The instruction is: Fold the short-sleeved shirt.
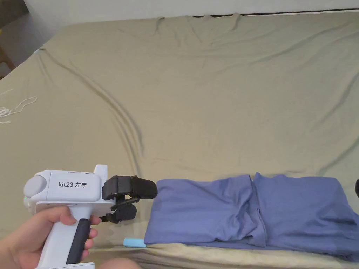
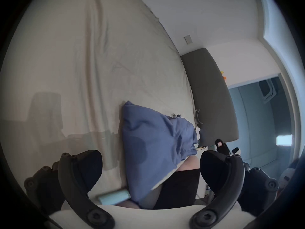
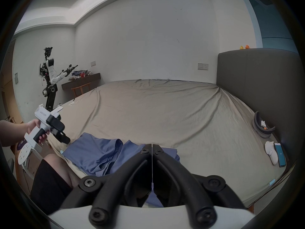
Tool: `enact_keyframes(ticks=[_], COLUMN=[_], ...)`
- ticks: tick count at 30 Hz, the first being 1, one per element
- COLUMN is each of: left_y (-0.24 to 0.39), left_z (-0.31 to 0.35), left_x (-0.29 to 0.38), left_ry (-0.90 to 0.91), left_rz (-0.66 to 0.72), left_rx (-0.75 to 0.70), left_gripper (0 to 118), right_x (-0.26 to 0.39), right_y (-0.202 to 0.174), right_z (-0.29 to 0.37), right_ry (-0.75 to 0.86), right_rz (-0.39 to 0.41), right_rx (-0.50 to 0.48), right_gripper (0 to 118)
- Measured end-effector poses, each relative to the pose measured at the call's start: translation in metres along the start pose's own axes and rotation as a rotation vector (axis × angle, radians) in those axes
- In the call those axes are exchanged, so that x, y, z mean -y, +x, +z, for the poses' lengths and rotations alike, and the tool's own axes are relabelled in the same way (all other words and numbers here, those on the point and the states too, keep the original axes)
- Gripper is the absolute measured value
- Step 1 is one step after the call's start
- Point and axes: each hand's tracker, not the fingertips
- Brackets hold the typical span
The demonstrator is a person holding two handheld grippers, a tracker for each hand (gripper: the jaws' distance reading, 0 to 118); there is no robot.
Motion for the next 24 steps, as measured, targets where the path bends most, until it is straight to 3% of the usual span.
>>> enact_keyframes(ticks=[4, 7, 8, 9, 10, 11, 13, 19, 21, 24], left_y=[-0.004, 0.016, 0.024, 0.03, 0.023, 0.024, 0.027, 0.066, 0.081, 0.086], left_z=[-0.04, -0.072, -0.079, -0.084, -0.083, -0.089, -0.082, -0.048, -0.028, 0.007], left_x=[0.005, 0.01, 0.009, 0.008, -0.001, -0.002, -0.003, -0.001, -0.004, -0.015], left_ry=[-0.024, -0.072, -0.103, -0.106, -0.103, -0.103, -0.111, -0.091, -0.081, -0.049], left_rz=[0.077, 0.013, -0.04, -0.069, -0.086, -0.121, -0.124, -0.179, -0.254, -0.226], left_rx=[0.196, 0.169, 0.153, 0.105, 0.025, -0.115, -0.03, -0.08, -0.135, -0.25], left_gripper=[111, 96, 79, 35, 13, 13, 13, 13, 13, 13], right_x=[-0.001, 0.001, 0.001, 0.001, 0.001, 0.001, 0.0, -0.001, -0.003, -0.004], right_y=[-0.002, -0.002, -0.001, -0.001, -0.001, 0.001, 0.003, 0.008, 0.007, 0.004], right_z=[-0.009, -0.015, -0.016, -0.015, -0.015, -0.013, -0.011, -0.005, -0.002, 0.001], right_ry=[-0.015, -0.038, -0.045, -0.047, -0.047, -0.044, -0.038, -0.032, -0.029, -0.014], right_rz=[-0.007, -0.003, 0.0, 0.0, 0.0, -0.001, -0.004, -0.016, -0.017, -0.011], right_rx=[0.008, 0.009, 0.009, 0.009, 0.01, 0.012, 0.015, 0.003, -0.013, -0.045], right_gripper=[1, 1, 1, 1, 1, 1, 1, 1, 1, 1])
